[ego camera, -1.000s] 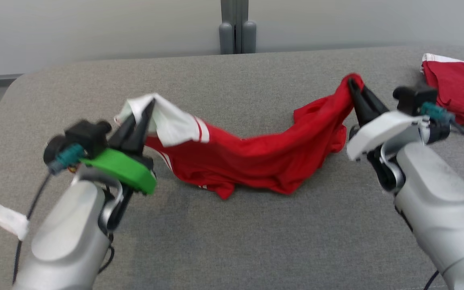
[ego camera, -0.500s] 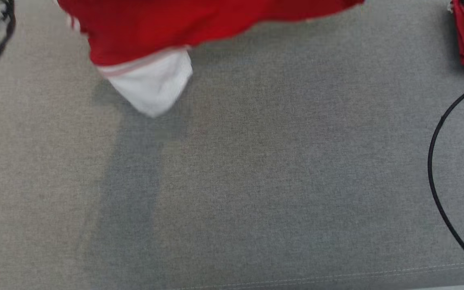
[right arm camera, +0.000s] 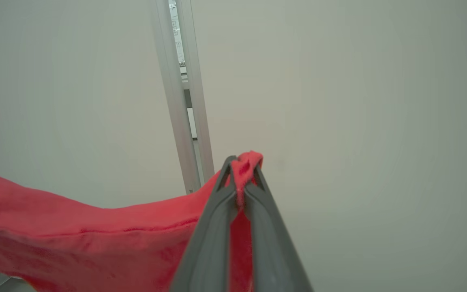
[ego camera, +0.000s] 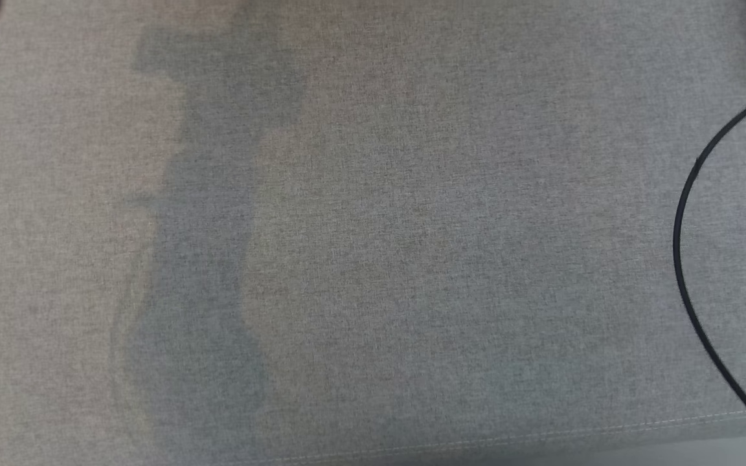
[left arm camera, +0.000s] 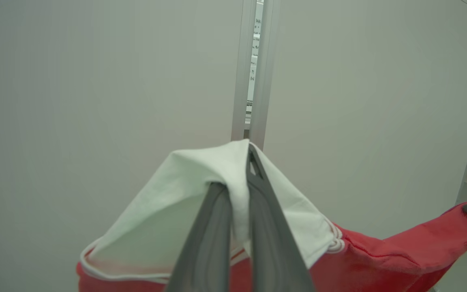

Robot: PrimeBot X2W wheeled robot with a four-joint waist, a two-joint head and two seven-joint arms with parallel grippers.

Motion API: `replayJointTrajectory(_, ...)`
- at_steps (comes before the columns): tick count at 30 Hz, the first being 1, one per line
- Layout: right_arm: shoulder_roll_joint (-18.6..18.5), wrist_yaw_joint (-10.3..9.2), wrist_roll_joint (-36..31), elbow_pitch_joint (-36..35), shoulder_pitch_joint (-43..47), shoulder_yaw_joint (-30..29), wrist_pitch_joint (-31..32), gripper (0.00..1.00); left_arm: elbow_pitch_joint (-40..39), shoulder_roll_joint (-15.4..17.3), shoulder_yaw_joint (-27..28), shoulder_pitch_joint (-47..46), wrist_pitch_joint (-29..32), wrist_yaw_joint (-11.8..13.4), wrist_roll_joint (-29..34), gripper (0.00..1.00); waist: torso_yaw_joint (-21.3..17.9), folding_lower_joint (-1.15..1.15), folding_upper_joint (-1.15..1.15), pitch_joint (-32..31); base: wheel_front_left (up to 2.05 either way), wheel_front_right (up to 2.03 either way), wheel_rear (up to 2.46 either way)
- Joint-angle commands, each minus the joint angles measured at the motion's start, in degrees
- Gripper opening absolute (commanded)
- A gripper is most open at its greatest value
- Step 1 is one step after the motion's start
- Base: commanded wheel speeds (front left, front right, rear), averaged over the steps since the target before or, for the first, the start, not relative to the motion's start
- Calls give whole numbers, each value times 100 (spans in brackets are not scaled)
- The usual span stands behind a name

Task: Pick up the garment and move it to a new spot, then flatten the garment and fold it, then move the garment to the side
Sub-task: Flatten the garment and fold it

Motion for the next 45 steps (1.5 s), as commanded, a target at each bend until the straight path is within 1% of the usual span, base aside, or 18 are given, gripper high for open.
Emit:
replayJointTrajectory(1,-42,-12,89,-78,270,37,-26,0,-64,3,-47,275,-67,-17,-139,0,11,-1,0,50,0,0,0)
replayJointTrajectory(4,-158,-11,292,-452,856,116,-29,0,-314,12,-36,952,-158,-17,-468,0,42,-1,0,-21,0,0,0)
replayJointTrajectory(6,-254,-11,445,-763,1362,197,-27,0,-474,114,-100,1421,-187,-17,-449,0,45,-1,0,-115,0,0,0)
replayJointTrajectory(8,-372,-12,612,-1131,1912,247,-27,0,-728,193,63,1933,-199,-17,-390,0,24,-1,0,-248,0,0,0)
replayJointTrajectory(11,-504,-12,863,-1610,2746,286,-28,0,-1137,214,519,2858,-186,-17,-268,0,-32,-1,0,-491,0,0,0)
replayJointTrajectory(12,-547,-12,936,-1773,3078,301,-28,0,-1311,207,713,3222,-186,23,-193,0,-61,-1,0,-587,0,0,0)
replayJointTrajectory(15,-680,-12,1054,-2250,3926,310,-28,0,-1829,111,1095,4247,-187,105,120,0,-93,-1,0,-847,0,0,0)
replayJointTrajectory(18,-847,-12,1155,-2654,4847,350,-29,0,-2327,-64,1417,5327,-187,199,413,0,-51,-1,0,-1124,0,0,0)
replayJointTrajectory(22,-992,-12,1301,-3054,5824,452,-29,0,-2740,-216,1548,6626,-188,226,695,0,-47,-1,0,-1472,0,0,0)
replayJointTrajectory(24,-1012,-12,1404,-3193,6292,471,-29,0,-2917,-286,1655,7210,-188,258,731,0,-67,-1,0,-1653,0,0,0)
replayJointTrajectory(29,-1015,-12,1468,-3489,7316,445,-29,0,-3207,-406,1623,8479,-188,305,925,0,-58,-1,0,-2073,0,0,0)
replayJointTrajectory(32,-988,-12,1484,-3600,7899,320,-29,0,-3335,-550,1574,9041,-188,336,932,0,-24,-1,0,-2287,0,0,0)
replayJointTrajectory(36,-917,-12,1415,-3714,8625,66,-28,0,-3460,-654,1491,9656,-188,401,974,0,15,-1,0,-2538,0,0,0)
replayJointTrajectory(41,-856,-12,1272,-3886,9333,-293,-29,0,-3610,-725,1388,10210,-189,444,966,0,22,-1,0,-2712,0,0,0)
replayJointTrajectory(45,-856,-12,1202,-3984,9759,-582,-29,0,-3731,-693,1314,10471,-161,470,994,0,26,-1,0,-2774,0,0,0)
